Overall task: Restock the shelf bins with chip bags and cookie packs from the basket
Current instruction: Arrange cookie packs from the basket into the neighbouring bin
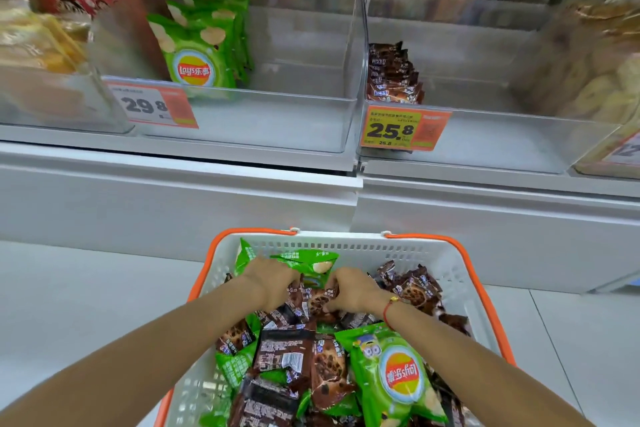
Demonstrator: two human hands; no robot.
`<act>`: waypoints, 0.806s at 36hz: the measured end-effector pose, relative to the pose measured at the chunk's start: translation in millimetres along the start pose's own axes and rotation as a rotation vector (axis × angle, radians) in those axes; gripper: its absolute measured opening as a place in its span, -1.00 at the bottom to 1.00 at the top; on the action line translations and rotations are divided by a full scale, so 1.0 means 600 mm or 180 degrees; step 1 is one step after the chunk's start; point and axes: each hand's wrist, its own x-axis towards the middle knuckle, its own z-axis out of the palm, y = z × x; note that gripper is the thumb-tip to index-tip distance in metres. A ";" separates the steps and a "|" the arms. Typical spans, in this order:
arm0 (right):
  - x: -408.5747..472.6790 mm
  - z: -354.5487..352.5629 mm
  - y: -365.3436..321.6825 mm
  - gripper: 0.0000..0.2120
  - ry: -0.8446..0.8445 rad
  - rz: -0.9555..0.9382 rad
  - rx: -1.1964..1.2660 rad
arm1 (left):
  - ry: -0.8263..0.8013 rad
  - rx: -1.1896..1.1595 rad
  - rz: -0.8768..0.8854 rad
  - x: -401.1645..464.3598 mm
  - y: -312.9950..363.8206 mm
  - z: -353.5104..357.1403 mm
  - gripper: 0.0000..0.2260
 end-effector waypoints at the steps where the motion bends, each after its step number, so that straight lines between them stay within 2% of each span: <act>1: -0.004 -0.011 0.000 -0.56 -0.0067 -0.0031 -0.0002 | -0.0028 0.0000 -0.0002 -0.001 0.001 -0.006 -0.69; 6: -0.043 -0.090 -0.004 -0.54 -0.0326 -0.0175 -0.0288 | -0.0088 -0.0385 -0.0002 -0.017 0.007 -0.045 -0.69; 10: -0.089 -0.177 -0.008 -0.57 -0.0283 -0.0306 -0.0289 | -0.0340 -0.1218 0.0203 -0.038 0.011 -0.101 -0.62; 12: -0.113 -0.213 -0.005 -0.60 -0.0201 -0.0341 0.0022 | -0.0369 -0.1827 0.0346 -0.053 0.017 -0.131 -0.49; 14: -0.139 -0.238 0.000 -0.67 -0.0112 -0.0360 0.0749 | -0.0273 -0.2505 0.0431 -0.068 0.024 -0.159 -0.42; 17: -0.172 -0.260 0.012 -0.74 0.0093 -0.0453 0.1656 | 0.0182 -0.3486 0.0553 -0.081 0.032 -0.192 -0.54; 21: -0.197 -0.284 0.022 -0.74 0.0528 -0.0608 0.1888 | 0.1013 -0.4404 0.0631 -0.081 0.037 -0.227 -0.86; 23: -0.206 -0.298 0.020 -0.71 0.0841 -0.0732 0.1995 | 0.1427 -0.4506 0.0702 -0.081 0.039 -0.247 -0.96; 29: -0.233 -0.359 -0.006 -0.65 0.1671 -0.1234 0.2018 | 0.2560 -0.4409 0.0902 -0.081 0.040 -0.332 -0.96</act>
